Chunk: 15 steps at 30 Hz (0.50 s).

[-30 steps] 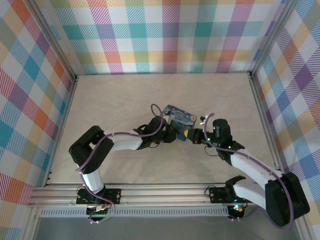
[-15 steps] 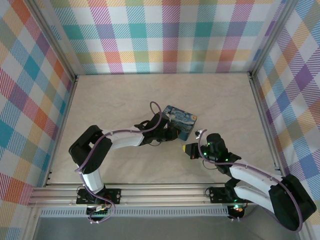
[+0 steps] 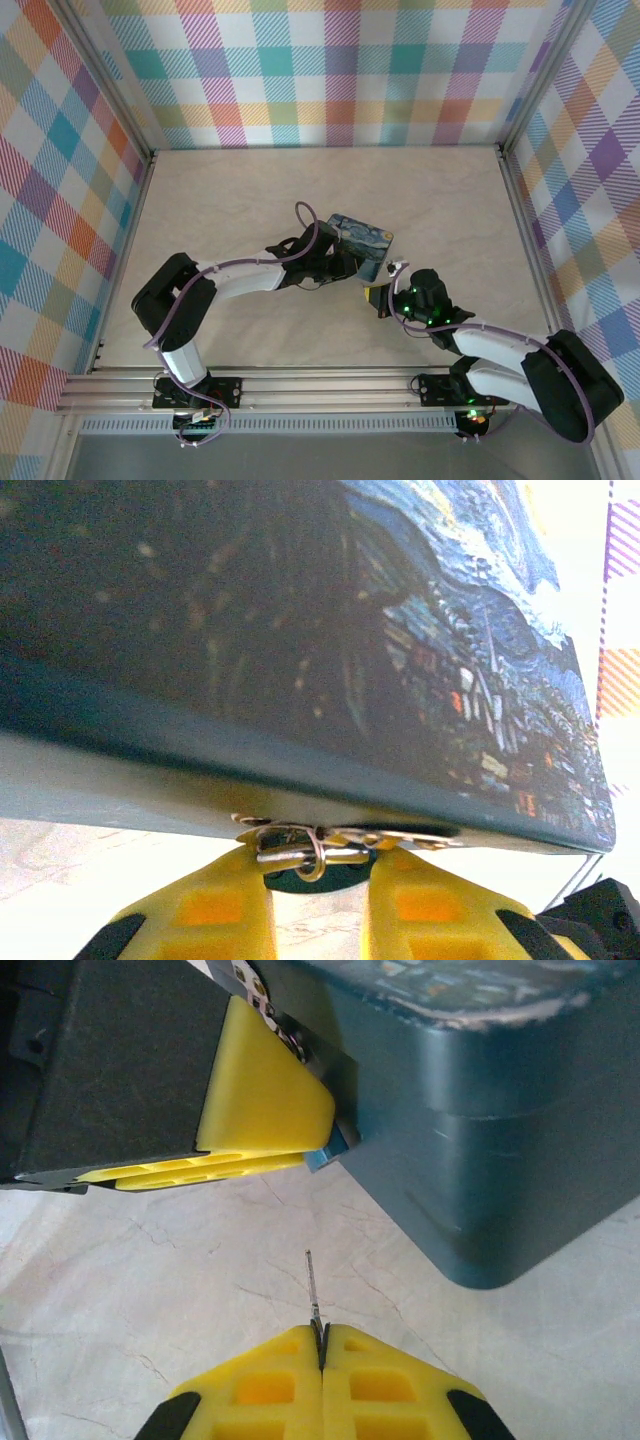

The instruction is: Unlock a padlock with a key

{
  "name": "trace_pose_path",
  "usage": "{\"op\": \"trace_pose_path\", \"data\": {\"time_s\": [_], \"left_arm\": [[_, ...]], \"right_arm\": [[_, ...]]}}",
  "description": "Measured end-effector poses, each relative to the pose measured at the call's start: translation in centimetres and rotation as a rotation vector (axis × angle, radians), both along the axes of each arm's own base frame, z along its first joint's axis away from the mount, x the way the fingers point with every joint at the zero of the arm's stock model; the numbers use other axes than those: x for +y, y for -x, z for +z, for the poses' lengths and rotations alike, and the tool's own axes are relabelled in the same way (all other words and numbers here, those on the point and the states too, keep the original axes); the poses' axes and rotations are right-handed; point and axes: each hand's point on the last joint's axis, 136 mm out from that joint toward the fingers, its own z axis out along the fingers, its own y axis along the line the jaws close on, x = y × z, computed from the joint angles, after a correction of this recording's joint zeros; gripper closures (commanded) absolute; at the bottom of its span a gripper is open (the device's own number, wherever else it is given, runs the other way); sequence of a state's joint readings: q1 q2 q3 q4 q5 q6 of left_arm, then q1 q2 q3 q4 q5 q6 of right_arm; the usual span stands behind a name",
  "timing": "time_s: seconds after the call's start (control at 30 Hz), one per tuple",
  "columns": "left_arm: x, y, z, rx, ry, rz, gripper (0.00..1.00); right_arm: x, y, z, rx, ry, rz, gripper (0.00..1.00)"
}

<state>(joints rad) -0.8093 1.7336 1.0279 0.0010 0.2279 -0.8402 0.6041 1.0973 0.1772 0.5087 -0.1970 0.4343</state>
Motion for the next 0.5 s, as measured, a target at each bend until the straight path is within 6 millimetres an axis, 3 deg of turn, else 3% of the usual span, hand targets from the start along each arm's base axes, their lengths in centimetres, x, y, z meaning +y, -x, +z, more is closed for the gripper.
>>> {"op": "trace_pose_path", "data": {"time_s": [0.5], "left_arm": [[-0.52,0.12,0.64,0.027,0.032,0.004,0.8]], "right_arm": [[0.55,-1.0,-0.41,-0.066,0.018,0.019,1.0]]}}
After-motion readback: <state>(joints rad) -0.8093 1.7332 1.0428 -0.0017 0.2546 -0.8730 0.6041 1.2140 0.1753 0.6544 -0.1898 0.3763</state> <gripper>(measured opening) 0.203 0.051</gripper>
